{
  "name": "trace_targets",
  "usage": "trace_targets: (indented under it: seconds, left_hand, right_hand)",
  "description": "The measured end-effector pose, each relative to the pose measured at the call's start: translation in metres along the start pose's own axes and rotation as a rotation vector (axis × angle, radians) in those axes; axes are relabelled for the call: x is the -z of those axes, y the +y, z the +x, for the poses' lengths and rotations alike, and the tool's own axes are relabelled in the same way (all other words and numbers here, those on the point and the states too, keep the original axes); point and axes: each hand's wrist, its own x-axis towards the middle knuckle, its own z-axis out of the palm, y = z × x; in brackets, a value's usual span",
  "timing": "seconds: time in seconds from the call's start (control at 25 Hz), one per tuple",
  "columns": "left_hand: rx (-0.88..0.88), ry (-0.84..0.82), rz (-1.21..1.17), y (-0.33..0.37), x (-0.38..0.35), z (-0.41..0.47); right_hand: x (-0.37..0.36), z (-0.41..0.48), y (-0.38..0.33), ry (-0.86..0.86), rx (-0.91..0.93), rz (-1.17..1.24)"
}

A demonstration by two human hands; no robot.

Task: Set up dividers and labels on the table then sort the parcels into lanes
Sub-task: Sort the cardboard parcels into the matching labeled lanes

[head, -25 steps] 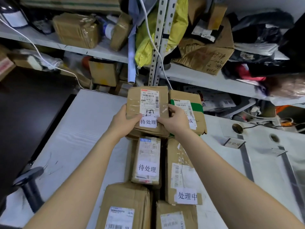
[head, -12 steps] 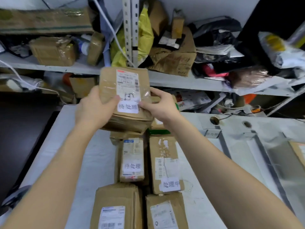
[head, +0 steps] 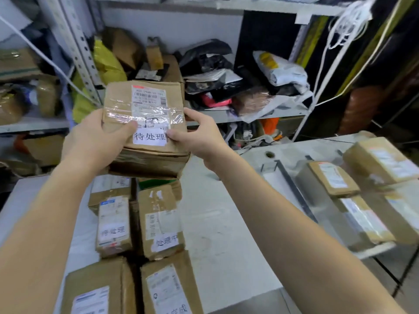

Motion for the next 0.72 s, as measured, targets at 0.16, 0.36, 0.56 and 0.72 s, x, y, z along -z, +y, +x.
trace_targets:
  seconds: [0.16, 0.36, 0.56, 0.72]
  left_hand:
    - [-0.036, -0.027, -0.023, 0.051, -0.044, -0.038]
    - [-0.042, -0.054, -0.084, 0.123, -0.106, -0.094]
    - [-0.043, -0.071, -0.143, 0.178, -0.165, -0.138]
    - [-0.04, -0.131, -0.159, 0.181, -0.197, -0.15]
  right_hand:
    - [0.075, -0.037, 0.009, 0.035, 0.031, 0.015]
    - [0.186, -0.084, 0.012, 0.045, 0.073, -0.021]
    - [0.274, -0.118, 0.019, 0.028, 0.072, -0.047]
    - [0.299, -0.123, 0.042, 0.005, 0.022, -0.049]
